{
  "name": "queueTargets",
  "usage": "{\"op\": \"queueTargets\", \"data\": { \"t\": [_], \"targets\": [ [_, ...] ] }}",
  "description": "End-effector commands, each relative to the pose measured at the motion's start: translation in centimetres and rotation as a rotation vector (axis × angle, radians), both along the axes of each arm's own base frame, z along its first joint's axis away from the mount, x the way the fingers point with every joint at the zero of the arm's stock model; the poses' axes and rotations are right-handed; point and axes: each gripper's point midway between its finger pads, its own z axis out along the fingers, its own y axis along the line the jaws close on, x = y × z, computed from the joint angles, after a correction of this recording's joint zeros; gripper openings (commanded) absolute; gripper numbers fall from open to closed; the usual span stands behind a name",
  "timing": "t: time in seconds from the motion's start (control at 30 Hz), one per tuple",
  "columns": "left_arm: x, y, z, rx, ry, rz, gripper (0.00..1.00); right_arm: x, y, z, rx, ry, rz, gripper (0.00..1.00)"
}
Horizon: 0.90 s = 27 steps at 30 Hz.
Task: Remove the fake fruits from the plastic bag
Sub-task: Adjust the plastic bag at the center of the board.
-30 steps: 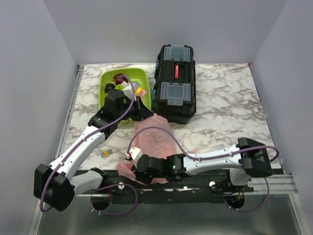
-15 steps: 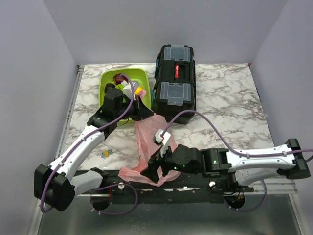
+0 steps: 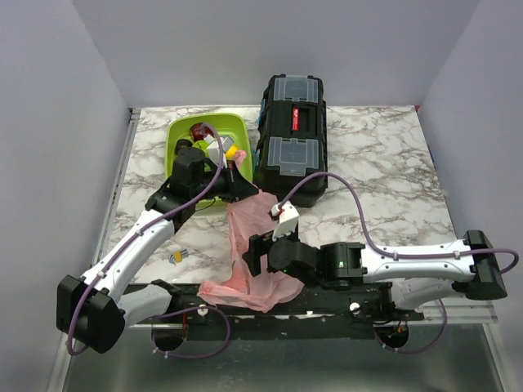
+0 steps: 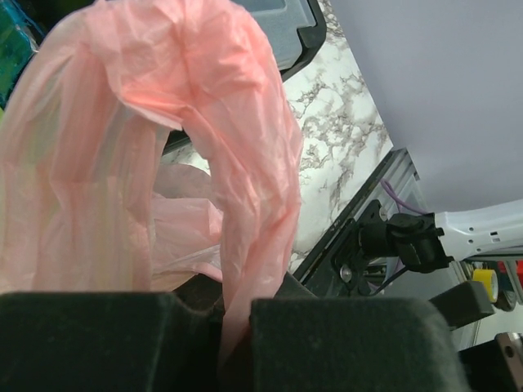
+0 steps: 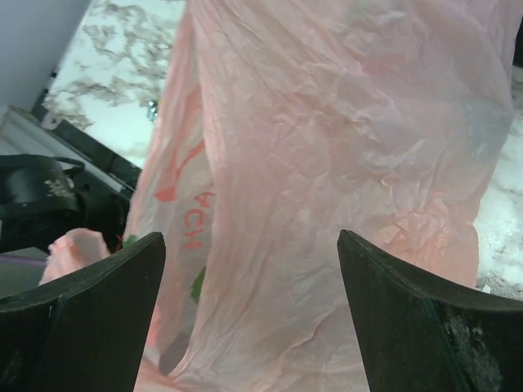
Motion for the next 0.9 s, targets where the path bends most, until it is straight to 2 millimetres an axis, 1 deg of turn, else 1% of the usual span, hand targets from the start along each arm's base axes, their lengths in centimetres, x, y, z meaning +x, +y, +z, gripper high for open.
{"op": "queueTargets", "data": {
  "t": [0.0,0.1,0.23,0.27,0.3,0.33,0.37,0.4,0.43,0.47,0.5,0.53,0.57,0.6,0.63,0.7,0.77,0.87],
  "targets": [
    [-0.5,-0.1,2.6,-0.046,-0.054,-0.026,0.0,1.0,0.0,-0.4,-0.017,0.009,-0.082,0.87],
    [-0.7,-0.1,2.7,-0.056,-0.053,-0.026,0.0,1.4,0.6,-1.3,-0.036,-0.005,-0.083,0.82],
    [-1.2,0.0,2.8,-0.067,-0.051,-0.03,0.0,3.0,0.6,-3.0,-0.107,-0.027,-0.125,0.76],
    [-1.3,0.0,2.9,-0.067,-0.052,-0.031,0.0,3.3,0.6,-3.3,-0.128,-0.035,-0.138,0.74],
    [-1.4,0.1,2.9,-0.065,-0.055,-0.032,0.0,3.8,0.5,-3.6,-0.15,-0.049,-0.152,0.69],
    [-1.5,0.2,2.9,-0.061,-0.055,-0.035,0.0,4.1,0.4,-3.9,-0.172,-0.062,-0.164,0.62],
    [-1.6,0.2,2.9,-0.057,-0.06,-0.038,0.04,4.5,0.3,-4.1,-0.193,-0.073,-0.181,0.48],
    [-1.7,0.3,3.0,-0.05,-0.065,-0.039,0.1,4.7,0.0,-4.3,-0.214,-0.08,-0.187,0.3],
    [-1.9,0.5,2.9,-0.039,-0.067,-0.039,0.18,4.9,0.0,-4.3,-0.226,-0.085,-0.193,0.18],
    [-2.0,0.6,3.0,-0.028,-0.074,-0.043,0.28,5.0,-0.2,-4.2,-0.238,-0.092,-0.199,0.07],
    [-2.3,0.9,2.9,-0.013,-0.079,-0.046,0.39,5.1,-0.4,-4.1,-0.237,-0.094,-0.204,0.02],
    [-2.6,1.2,3.0,0.004,-0.093,-0.05,0.5,5.1,-0.6,-3.9,-0.233,-0.098,-0.208,0.01],
    [-2.9,1.5,2.7,0.026,-0.096,-0.048,0.59,5.1,-0.8,-3.7,-0.228,-0.101,-0.21,0.01],
    [-3.4,2.0,2.7,0.049,-0.107,-0.045,0.67,5.1,-1.0,-3.6,-0.223,-0.105,-0.208,0.01],
    [-3.8,2.5,2.7,0.067,-0.119,-0.043,0.72,5.1,-1.1,-3.4,-0.215,-0.108,-0.2,0.01],
    [-4.9,3.4,2.9,0.101,-0.158,-0.05,0.8,4.9,-1.4,-3.1,-0.195,-0.108,-0.193,0.01],
    [-6.2,4.3,3.5,0.122,-0.204,-0.051,0.86,4.9,-1.8,-2.9,-0.179,-0.11,-0.195,0.01],
    [-7.9,5.9,4.9,0.135,-0.295,-0.022,0.89,5.0,-2.7,-2.7,-0.171,-0.12,-0.207,0.01]
  ]
}}
